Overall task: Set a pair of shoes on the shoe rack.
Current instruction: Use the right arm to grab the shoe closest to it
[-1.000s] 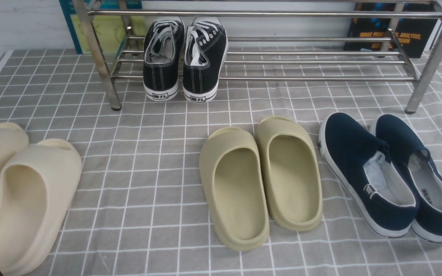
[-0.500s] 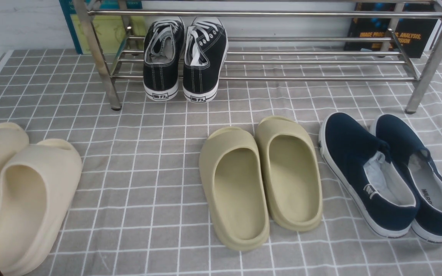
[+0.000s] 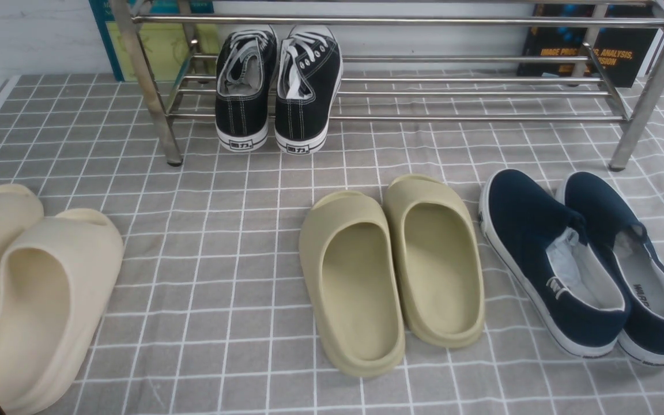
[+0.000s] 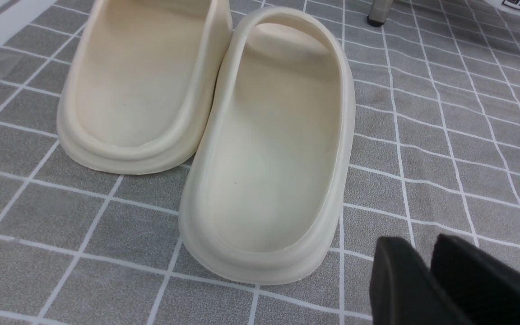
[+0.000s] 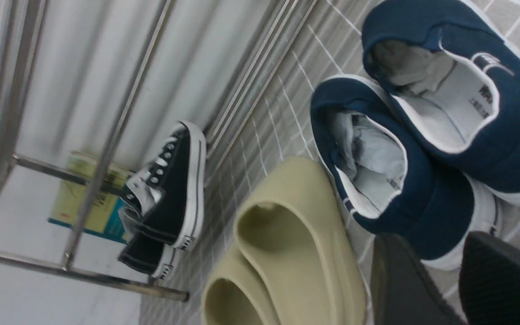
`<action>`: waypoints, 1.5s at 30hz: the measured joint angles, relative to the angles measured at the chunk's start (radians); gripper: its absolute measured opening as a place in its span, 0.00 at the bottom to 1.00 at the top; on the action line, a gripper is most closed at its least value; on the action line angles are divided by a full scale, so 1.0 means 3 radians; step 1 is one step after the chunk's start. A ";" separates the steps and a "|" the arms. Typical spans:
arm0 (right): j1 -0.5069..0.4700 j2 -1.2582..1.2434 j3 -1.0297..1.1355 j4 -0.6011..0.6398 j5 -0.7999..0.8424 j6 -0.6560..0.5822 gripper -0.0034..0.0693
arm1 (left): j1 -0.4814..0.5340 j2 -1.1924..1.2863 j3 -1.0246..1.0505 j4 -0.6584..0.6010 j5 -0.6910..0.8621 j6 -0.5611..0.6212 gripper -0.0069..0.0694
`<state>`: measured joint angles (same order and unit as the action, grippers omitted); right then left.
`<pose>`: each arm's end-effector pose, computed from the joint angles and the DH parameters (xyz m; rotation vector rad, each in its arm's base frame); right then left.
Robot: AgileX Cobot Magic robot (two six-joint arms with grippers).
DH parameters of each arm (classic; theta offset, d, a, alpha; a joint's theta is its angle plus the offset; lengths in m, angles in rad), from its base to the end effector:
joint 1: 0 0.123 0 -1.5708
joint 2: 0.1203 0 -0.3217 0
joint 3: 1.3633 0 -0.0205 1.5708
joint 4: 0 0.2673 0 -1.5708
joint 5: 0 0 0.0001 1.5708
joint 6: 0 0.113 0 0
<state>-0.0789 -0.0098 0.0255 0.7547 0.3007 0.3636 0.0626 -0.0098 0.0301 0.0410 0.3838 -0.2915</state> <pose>0.0564 0.0186 0.1813 0.8660 1.5880 0.9151 0.0527 0.0050 0.1615 -0.3077 1.8638 -0.1160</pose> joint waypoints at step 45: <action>0.1403 0.4967 -0.3773 -0.2482 0.2371 -0.1479 0.50 | 0.0000 0.0000 0.0000 0.0000 0.0000 0.0000 0.31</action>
<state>0.3420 1.4804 -1.1063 0.0100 1.0119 -0.0802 0.0626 -0.0098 0.0301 0.0410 0.3838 -0.2915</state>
